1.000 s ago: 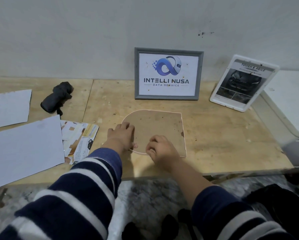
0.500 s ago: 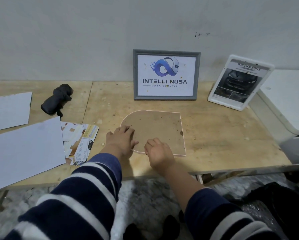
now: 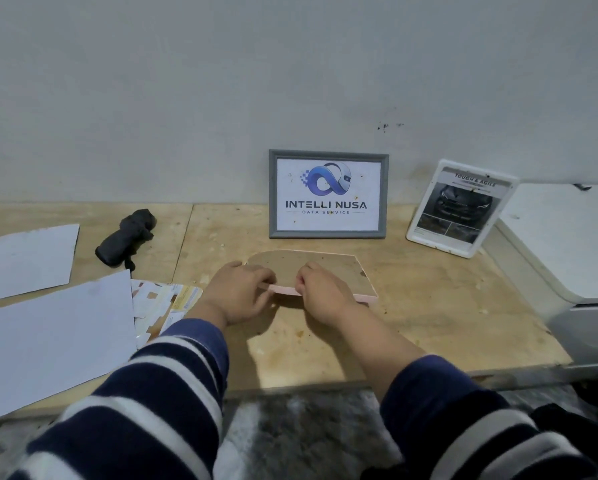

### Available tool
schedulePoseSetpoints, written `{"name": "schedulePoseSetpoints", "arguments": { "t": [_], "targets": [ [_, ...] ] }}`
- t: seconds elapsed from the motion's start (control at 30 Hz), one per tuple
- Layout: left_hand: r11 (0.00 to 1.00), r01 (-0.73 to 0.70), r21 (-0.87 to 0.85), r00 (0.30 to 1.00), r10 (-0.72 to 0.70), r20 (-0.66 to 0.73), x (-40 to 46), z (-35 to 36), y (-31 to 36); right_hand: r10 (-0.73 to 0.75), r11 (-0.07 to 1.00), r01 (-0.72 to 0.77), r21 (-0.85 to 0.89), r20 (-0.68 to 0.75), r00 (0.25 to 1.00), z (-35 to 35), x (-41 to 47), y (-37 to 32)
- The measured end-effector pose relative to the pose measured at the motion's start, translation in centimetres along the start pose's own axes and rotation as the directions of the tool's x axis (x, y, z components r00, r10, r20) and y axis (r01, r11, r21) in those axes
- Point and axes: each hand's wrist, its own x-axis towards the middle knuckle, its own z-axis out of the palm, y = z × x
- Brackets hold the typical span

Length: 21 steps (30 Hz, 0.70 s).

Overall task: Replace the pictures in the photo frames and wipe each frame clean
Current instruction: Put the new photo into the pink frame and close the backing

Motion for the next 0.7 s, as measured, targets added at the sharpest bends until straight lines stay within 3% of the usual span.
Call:
{"name": "schedulePoseSetpoints", "arguments": {
  "t": [0.13,0.2,0.3,0.47,0.7],
  "targets": [
    [0.993,-0.067,0.1,0.987,0.081,-0.137,1.0,-1.3,0.0,0.019,0.999,-0.02,0.028,0.037,0.999,-2.3,1.6,-0.2],
    [0.989,-0.074,0.127,0.99,0.088,-0.111,1.7,-1.9,0.1,0.031,0.999,-0.032,0.024,0.05,0.998,-3.1,2.4,-0.2],
    [0.984,-0.007,0.18,0.998,0.018,-0.062,2.8,-2.3,0.3,0.04,0.999,-0.042,0.026,0.064,0.997,-4.3,3.6,-0.1],
    [0.941,0.138,0.31,0.986,-0.101,-0.132,5.5,-2.9,1.1,0.008,1.0,-0.011,0.029,0.109,0.994,-6.8,5.7,0.0],
    [0.91,0.261,0.321,0.956,-0.198,-0.216,9.5,-3.6,1.2,-0.05,0.997,0.046,0.068,0.058,0.997,-9.7,7.7,1.8]
  ]
}}
